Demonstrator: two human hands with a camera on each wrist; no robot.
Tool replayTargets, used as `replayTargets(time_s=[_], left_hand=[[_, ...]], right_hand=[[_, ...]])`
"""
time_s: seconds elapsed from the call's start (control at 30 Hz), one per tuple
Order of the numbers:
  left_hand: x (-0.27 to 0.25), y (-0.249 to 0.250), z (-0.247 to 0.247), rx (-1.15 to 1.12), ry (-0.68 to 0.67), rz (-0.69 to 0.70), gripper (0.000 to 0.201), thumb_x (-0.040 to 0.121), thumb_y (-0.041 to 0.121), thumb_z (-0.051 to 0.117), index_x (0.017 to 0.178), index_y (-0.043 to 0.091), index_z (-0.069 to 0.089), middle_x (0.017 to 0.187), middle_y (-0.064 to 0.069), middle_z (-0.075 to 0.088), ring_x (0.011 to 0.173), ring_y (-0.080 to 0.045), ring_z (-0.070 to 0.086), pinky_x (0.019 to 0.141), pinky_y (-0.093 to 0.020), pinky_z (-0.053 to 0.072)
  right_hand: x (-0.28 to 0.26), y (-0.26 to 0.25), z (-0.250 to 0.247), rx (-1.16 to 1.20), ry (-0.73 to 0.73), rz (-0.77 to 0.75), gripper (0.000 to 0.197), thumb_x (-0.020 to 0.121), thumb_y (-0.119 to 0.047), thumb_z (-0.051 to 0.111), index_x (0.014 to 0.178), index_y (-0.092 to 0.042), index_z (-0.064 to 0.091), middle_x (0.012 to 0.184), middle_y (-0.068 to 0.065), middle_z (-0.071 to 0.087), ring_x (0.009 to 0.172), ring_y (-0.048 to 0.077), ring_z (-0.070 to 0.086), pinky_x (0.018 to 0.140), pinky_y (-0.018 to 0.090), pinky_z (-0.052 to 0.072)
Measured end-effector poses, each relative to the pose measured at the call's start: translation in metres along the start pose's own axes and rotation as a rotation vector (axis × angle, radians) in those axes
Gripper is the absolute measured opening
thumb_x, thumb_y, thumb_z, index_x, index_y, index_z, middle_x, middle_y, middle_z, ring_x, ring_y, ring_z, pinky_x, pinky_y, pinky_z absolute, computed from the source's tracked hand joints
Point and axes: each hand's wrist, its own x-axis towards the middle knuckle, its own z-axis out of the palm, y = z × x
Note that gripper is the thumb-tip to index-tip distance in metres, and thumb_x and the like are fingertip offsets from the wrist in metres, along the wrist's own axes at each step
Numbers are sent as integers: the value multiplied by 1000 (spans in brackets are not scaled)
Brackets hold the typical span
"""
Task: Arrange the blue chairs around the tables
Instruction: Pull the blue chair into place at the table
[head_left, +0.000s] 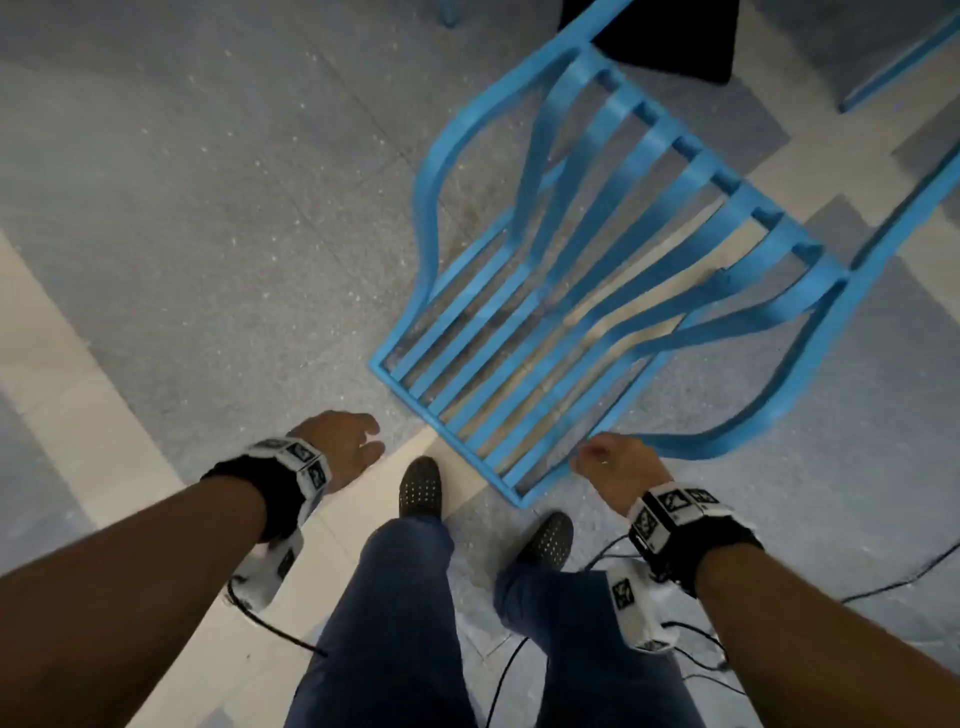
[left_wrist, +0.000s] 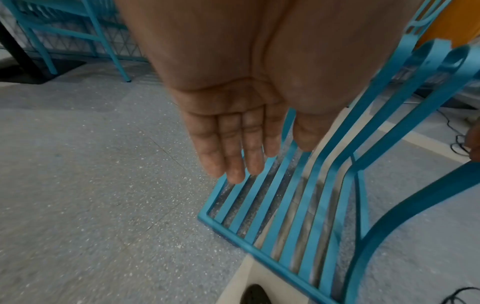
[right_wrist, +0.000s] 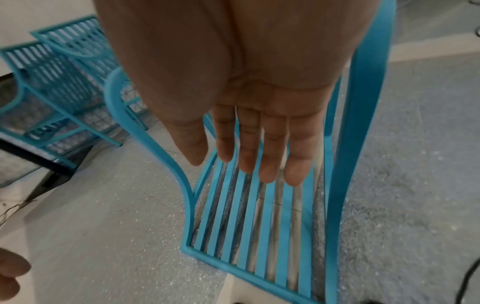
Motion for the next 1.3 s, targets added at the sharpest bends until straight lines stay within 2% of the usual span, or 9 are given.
replayTargets(time_s=[0.17,0.47,0.73,0.93,1.03,1.1,1.17,1.2,1.3], left_hand=[[76,-27,29,104,-50,-35,46,97,41,42,138,21,42,141,-3,50,128,-22,47,108,-33,37],[203,-54,107,295,-118,42,50,100,39,36,146,21,28,154,-5,31,138,-23,36,112,-33,29],[306,-50,162,476,-80,183,56,97,38,41,147,20,24,152,-7,27,134,-29,35,109,-43,35],[354,-57,191,598,-53,202,66,96,37,46,150,19,13,156,-9,18,139,-29,27,111,-43,32],[366,-63,201,599,-40,214,68,93,37,51,149,18,16,154,-8,23,138,-27,30,108,-42,33],[375,-66,204,529,6,206,67,92,36,53,147,15,21,151,-8,30,134,-27,35,107,-40,37],[382,-65,205,479,57,217,65,90,35,55,144,13,26,146,-9,36,132,-28,39,107,-40,38],[385,-64,206,473,77,231,63,90,34,55,143,13,28,145,-9,37,132,-28,39,108,-41,36],[392,-58,210,488,126,270,63,87,34,59,142,18,31,148,-10,29,134,-30,33,110,-43,33]], right_hand=[[75,5,48,14,-30,63,23,87,-30,60,103,-15,68,93,2,61,83,18,55,74,25,39],[191,37,132,-31,-106,81,41,82,-32,69,119,-16,59,122,7,60,109,23,57,90,28,45],[299,68,204,-29,-220,109,65,82,-41,67,138,-26,40,147,10,41,130,26,44,102,32,41],[336,86,233,-5,-267,122,71,82,-41,67,142,-24,33,147,7,38,127,26,46,84,22,39],[357,91,250,136,-207,171,71,78,-45,69,138,-18,41,138,8,49,120,26,52,97,29,45],[372,90,258,320,-110,257,65,74,-47,73,124,-11,55,120,11,63,99,23,61,79,32,55],[382,89,265,451,-48,311,59,71,-47,75,111,-5,63,108,15,68,83,23,62,55,25,47],[386,89,270,511,-30,323,55,70,-44,77,106,-4,64,104,16,69,81,25,63,53,25,47],[389,90,283,672,-2,336,37,62,-37,82,82,-16,59,77,13,65,77,36,67,73,45,58]])
